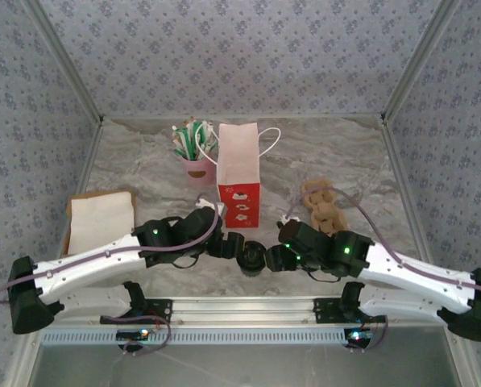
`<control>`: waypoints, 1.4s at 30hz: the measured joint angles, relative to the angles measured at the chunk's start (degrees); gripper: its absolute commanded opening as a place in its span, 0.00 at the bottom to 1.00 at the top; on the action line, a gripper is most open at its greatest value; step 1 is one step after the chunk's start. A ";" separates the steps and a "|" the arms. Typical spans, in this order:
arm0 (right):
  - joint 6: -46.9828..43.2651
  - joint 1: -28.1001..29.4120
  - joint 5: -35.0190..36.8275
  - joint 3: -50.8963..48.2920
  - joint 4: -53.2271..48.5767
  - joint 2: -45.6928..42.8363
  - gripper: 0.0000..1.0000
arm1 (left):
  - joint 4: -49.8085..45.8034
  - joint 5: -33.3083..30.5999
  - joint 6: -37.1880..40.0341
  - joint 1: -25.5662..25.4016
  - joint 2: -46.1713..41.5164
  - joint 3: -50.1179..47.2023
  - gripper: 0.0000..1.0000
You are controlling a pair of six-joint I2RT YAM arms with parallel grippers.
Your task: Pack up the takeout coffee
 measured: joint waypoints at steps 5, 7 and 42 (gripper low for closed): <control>1.99 -3.39 -6.69 -5.09 5.77 -2.10 0.25 | 0.44 0.98 0.13 -0.52 2.27 0.33 0.87; 2.60 -3.98 -8.85 -6.47 8.07 -2.10 0.16 | 0.74 1.18 0.09 -0.92 2.62 0.35 0.85; 3.56 -10.36 -18.45 -10.99 21.24 0.98 0.02 | 8.44 4.13 -3.89 -3.41 5.86 -4.17 0.57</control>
